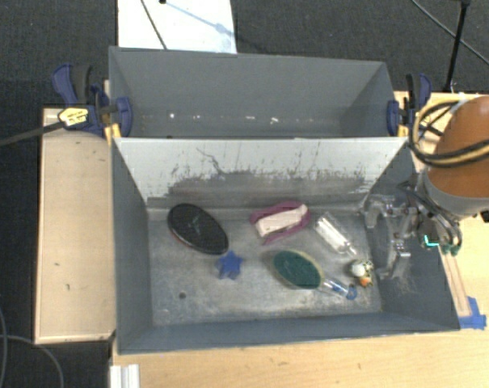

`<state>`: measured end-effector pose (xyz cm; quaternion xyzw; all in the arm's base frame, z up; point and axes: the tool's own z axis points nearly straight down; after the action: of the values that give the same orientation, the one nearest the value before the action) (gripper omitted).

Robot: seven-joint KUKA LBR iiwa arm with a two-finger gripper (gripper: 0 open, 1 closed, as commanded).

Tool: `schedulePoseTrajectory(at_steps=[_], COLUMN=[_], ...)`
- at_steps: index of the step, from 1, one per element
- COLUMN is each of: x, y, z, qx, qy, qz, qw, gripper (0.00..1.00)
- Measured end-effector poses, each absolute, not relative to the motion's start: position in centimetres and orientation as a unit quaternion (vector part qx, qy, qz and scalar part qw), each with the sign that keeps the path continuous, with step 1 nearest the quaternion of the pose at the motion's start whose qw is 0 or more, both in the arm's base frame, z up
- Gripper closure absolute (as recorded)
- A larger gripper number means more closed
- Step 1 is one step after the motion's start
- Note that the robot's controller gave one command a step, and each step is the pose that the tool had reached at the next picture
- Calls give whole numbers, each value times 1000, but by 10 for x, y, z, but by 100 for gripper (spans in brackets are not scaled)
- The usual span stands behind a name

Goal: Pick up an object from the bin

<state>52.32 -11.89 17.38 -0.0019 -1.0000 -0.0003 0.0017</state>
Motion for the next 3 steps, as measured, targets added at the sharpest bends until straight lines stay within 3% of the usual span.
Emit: schedulePoseTrajectory(at_steps=[1,3], x=[498,479], y=[-152,-123], z=[77,72], qx=[-16,-24], qy=[-1000,-1000], qz=[-1,1], qw=[3,-5], gripper=[0,0])
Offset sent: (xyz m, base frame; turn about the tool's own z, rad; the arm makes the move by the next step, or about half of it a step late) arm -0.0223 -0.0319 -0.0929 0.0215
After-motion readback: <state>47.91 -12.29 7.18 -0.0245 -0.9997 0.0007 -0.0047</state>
